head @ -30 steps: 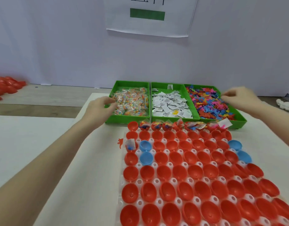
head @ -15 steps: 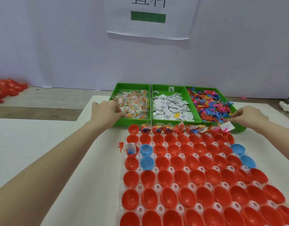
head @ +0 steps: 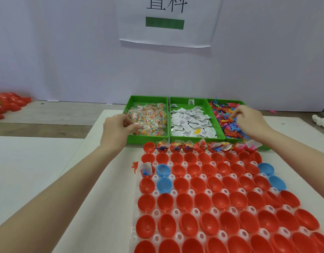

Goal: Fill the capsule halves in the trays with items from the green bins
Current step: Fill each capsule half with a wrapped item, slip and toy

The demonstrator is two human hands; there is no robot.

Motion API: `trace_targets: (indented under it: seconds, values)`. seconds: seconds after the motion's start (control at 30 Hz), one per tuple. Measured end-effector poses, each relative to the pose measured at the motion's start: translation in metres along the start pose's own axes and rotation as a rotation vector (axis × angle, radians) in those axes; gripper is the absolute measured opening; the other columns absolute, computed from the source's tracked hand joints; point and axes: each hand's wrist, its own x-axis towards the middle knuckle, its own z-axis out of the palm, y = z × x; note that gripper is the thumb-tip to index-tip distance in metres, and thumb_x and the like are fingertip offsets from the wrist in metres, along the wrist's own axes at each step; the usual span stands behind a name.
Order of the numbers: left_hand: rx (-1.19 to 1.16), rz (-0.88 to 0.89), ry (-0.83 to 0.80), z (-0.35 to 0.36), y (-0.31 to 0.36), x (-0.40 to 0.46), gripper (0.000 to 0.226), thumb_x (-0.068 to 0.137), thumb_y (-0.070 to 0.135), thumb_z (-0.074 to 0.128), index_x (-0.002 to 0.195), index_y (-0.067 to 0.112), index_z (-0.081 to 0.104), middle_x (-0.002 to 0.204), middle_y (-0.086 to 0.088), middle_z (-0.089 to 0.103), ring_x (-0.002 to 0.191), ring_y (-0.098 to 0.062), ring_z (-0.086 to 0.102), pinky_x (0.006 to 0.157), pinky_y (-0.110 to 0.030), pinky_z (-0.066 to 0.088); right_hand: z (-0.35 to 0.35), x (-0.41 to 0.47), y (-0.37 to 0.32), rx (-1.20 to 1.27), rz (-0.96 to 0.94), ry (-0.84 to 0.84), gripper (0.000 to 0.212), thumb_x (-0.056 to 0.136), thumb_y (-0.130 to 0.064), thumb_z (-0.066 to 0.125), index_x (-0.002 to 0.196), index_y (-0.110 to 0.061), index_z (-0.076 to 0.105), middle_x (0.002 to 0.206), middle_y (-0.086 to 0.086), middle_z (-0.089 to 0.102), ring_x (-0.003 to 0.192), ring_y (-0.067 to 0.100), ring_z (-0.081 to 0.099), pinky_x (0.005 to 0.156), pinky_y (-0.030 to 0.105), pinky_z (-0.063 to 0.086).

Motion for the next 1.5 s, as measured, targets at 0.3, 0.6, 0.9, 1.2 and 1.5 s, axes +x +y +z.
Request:
trace_targets:
  seconds: [0.3, 0.6, 0.9, 1.2, 1.5]
  values:
    - [-0.181, -0.178, 0.141, -0.001, -0.002, -0.010, 0.020, 0.085, 0.015, 0.064, 0.101, 0.003, 0.069, 0.088, -0.007, 0.066, 0.080, -0.017, 0.060, 0.079, -0.027, 0.047, 0.028, 0.005, -0.041, -0.414, -0.073, -0.361, 0.057, 0.077, -0.051, 0.066, 0.110, -0.005, 0.067, 0.109, 0.009, 0.069, 0.097, 0.026, 0.064, 0.073, 0.034, 0.049]
    - [-0.267, -0.231, 0.106, -0.002, -0.001, -0.008, 0.016, 0.087, 0.018, 0.063, 0.101, 0.009, 0.061, 0.085, -0.006, 0.062, 0.070, -0.019, 0.060, 0.065, -0.024, 0.046, 0.027, 0.006, -0.041, -0.173, -0.007, -0.316, 0.030, 0.067, -0.039, 0.080, 0.063, -0.017, 0.059, 0.065, -0.005, 0.058, 0.066, 0.014, 0.053, 0.065, 0.031, 0.039]
    - [-0.205, -0.235, 0.015, 0.004, -0.002, -0.002, 0.023, 0.093, 0.020, 0.055, 0.105, 0.005, 0.067, 0.092, -0.009, 0.063, 0.088, -0.023, 0.058, 0.071, -0.030, 0.041, 0.022, 0.005, -0.037, 0.044, -0.044, -0.185, 0.052, 0.096, -0.028, 0.046, 0.048, -0.017, 0.031, 0.040, -0.003, 0.024, 0.041, 0.016, 0.027, 0.060, 0.030, 0.035]
    - [-0.520, -0.296, 0.066, -0.001, 0.014, -0.005, 0.019, 0.088, 0.005, 0.059, 0.106, 0.009, 0.055, 0.089, -0.007, 0.067, 0.064, -0.010, 0.061, 0.074, -0.022, 0.051, 0.016, 0.000, -0.040, 0.326, -0.069, 0.021, 0.025, 0.082, -0.028, 0.068, 0.082, -0.004, 0.074, 0.071, 0.004, 0.070, 0.065, 0.018, 0.058, 0.071, 0.030, 0.043]
    - [-0.775, -0.205, -0.108, 0.007, 0.041, -0.059, 0.011, 0.085, 0.013, 0.063, 0.090, 0.022, 0.061, 0.059, 0.009, 0.069, 0.056, -0.001, 0.063, 0.055, -0.012, 0.050, 0.017, -0.020, -0.091, 0.468, -0.223, -0.142, 0.029, 0.067, -0.035, 0.080, 0.064, -0.008, 0.069, 0.042, -0.010, 0.041, 0.036, -0.001, 0.036, 0.046, 0.014, 0.029]
